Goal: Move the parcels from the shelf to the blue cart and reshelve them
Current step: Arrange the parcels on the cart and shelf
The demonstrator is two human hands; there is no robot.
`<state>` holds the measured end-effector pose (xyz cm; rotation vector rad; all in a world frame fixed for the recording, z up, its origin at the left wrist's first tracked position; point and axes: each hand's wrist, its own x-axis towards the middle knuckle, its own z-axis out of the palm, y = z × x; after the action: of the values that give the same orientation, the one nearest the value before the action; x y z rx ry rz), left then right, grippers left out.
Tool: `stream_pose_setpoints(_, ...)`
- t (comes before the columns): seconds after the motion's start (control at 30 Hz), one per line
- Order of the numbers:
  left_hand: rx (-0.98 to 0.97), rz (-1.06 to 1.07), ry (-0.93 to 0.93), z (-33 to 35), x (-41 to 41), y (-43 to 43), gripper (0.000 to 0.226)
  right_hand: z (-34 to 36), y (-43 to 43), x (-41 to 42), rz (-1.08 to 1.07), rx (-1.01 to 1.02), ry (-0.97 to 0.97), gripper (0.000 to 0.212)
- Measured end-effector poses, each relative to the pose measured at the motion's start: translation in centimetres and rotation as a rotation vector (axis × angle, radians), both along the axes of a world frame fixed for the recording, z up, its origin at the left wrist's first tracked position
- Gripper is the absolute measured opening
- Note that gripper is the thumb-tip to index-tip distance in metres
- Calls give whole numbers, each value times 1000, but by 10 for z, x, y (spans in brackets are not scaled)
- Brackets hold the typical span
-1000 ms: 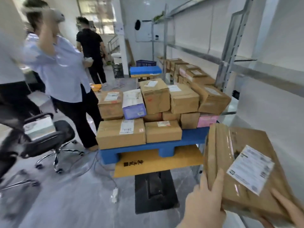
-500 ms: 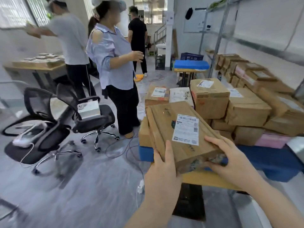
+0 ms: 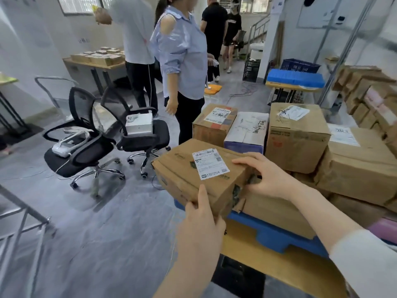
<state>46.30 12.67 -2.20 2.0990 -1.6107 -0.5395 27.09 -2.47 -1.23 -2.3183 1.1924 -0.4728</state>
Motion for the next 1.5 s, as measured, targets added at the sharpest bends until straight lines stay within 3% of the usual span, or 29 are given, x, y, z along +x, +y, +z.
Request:
stream_pose_setpoints(0.13, 25, -1, 89, -10, -31, -17, 79, -13, -16, -17, -63, -60, -4, 72)
stream_pose_setpoints(0.33, 69, 0, 140, -23, -54, -41, 71, -43, -10, -31, -277, -189, -120, 47)
stream_pose_setpoints(0.5, -57, -36, 238, -32, -53, -52, 63, -50, 2, -15, -270, -82, -124, 39)
stream_pose_setpoints(0.6, -174, -23, 292, -33, -30, -59, 60, -52, 11, -8, -271, 11, -143, 49)
stream_pose_setpoints(0.7, -275, 88, 227, -32, 13, -76, 68, -56, 27, -3, -245, 45, -175, 69)
stream_pose_setpoints(0.8, -218, 114, 144, -29, 53, -101, 77, -66, 42, 3, -230, 14, -187, 79)
stream_pose_setpoints(0.9, -141, 73, 149, -32, 73, -114, 69, -75, 51, 7, -246, -62, -146, 69)
stream_pose_setpoints(1.07, -218, -15, 107, -44, 88, -115, 59, -80, 57, 6, -335, -72, -181, 67)
stream_pose_setpoints(1.17, -263, -13, -42, -37, 83, -103, 63, -77, 69, 9, -426, -78, -156, 69)
stream_pose_setpoints(1.23, -331, -210, -135, -23, 63, -89, 69, -75, 84, 4, -532, -82, -161, 71)
stream_pose_setpoints(1.37, -501, -860, -349, -1, -3, -66, 84, -66, 137, -22, -840, -146, -2, 80)
stream_pose_setpoints(1.5, -497, -1277, -410, 4, -86, -16, 87, -62, 241, -56, -1209, -132, 133, 80)
